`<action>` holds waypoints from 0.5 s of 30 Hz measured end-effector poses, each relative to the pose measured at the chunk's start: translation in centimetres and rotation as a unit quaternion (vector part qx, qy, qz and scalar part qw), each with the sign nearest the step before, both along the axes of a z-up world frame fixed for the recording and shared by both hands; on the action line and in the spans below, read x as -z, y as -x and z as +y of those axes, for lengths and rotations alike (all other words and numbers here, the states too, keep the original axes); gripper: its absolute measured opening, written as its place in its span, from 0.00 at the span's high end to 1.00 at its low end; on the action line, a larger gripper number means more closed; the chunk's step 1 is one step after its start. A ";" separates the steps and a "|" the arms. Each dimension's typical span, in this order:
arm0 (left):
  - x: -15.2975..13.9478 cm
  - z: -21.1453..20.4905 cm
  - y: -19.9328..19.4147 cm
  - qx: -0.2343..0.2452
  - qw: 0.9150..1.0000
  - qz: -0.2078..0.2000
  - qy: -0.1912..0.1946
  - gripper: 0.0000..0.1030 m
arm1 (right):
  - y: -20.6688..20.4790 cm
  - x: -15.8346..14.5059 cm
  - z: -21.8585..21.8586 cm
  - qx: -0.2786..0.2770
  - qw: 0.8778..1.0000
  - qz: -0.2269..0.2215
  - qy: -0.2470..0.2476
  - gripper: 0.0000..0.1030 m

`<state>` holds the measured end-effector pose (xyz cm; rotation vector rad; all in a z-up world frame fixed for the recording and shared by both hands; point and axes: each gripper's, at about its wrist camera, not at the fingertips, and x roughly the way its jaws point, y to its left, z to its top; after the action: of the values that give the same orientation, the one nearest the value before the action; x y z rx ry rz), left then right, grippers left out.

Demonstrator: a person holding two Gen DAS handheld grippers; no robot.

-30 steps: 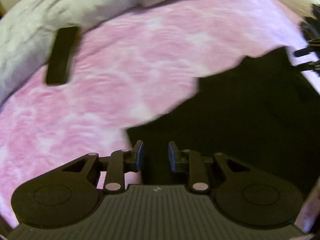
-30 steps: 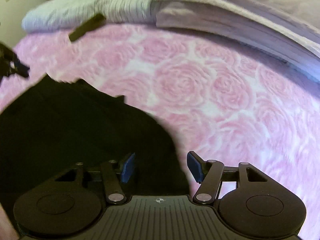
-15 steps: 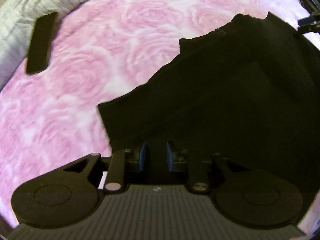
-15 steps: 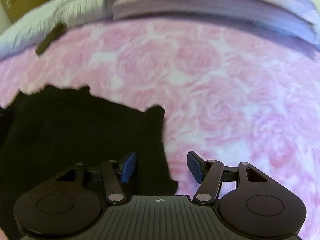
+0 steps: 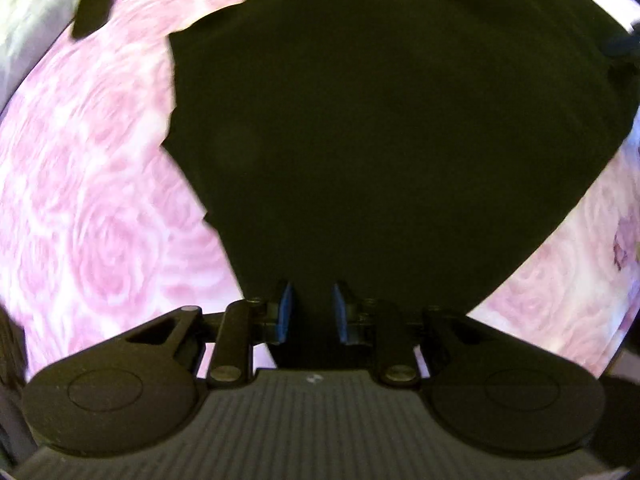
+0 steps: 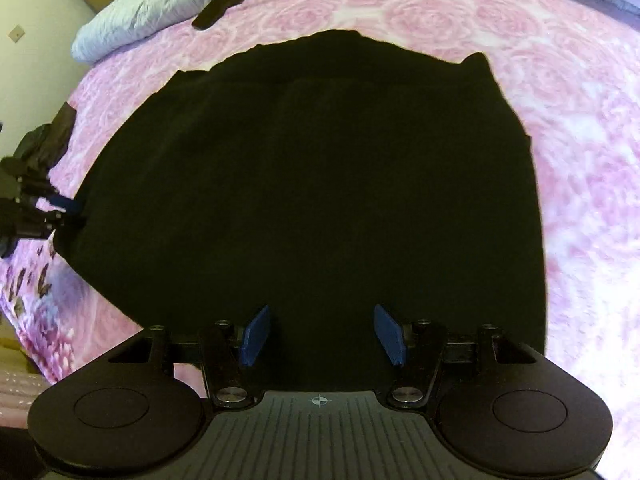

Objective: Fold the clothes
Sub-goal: 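Lower the folded jacket onto the bed and open both grippers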

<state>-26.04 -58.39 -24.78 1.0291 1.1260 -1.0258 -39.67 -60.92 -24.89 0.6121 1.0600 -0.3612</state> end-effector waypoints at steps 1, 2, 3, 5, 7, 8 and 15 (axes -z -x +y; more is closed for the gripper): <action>-0.4 0.1 -0.1 -0.004 1.000 -0.001 0.005 0.81 | 0.0 -0.3 0.1 -0.001 1.000 0.007 0.005 0.41; -0.8 0.2 0.0 0.000 1.000 -0.003 0.008 0.81 | -0.1 -0.8 0.4 0.002 1.000 0.010 0.011 0.40; -1.1 0.2 0.1 0.011 1.000 -0.007 0.011 0.81 | -0.1 -1.2 0.7 0.006 1.000 0.014 0.018 0.40; -1.8 0.4 0.2 0.033 0.999 -0.011 0.019 0.81 | -0.1 -2.2 1.5 0.017 0.999 0.015 0.026 0.40; -2.5 0.7 0.1 0.054 0.998 -0.011 0.033 0.81 | -0.6 -3.3 3.0 0.030 0.999 0.014 0.038 0.40; -2.8 0.9 0.0 0.063 0.997 -0.011 0.040 0.81 | -1.0 -3.7 3.8 0.035 0.998 0.015 0.044 0.40; -4.4 2.3 -1.5 0.172 0.980 -0.001 0.096 0.78 | -4.6 -7.3 11.4 0.113 0.989 0.035 0.086 0.24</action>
<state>-24.57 -56.11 -20.40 1.0892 0.8432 -1.3799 -35.03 -49.51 -17.64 0.5688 1.0162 -0.6701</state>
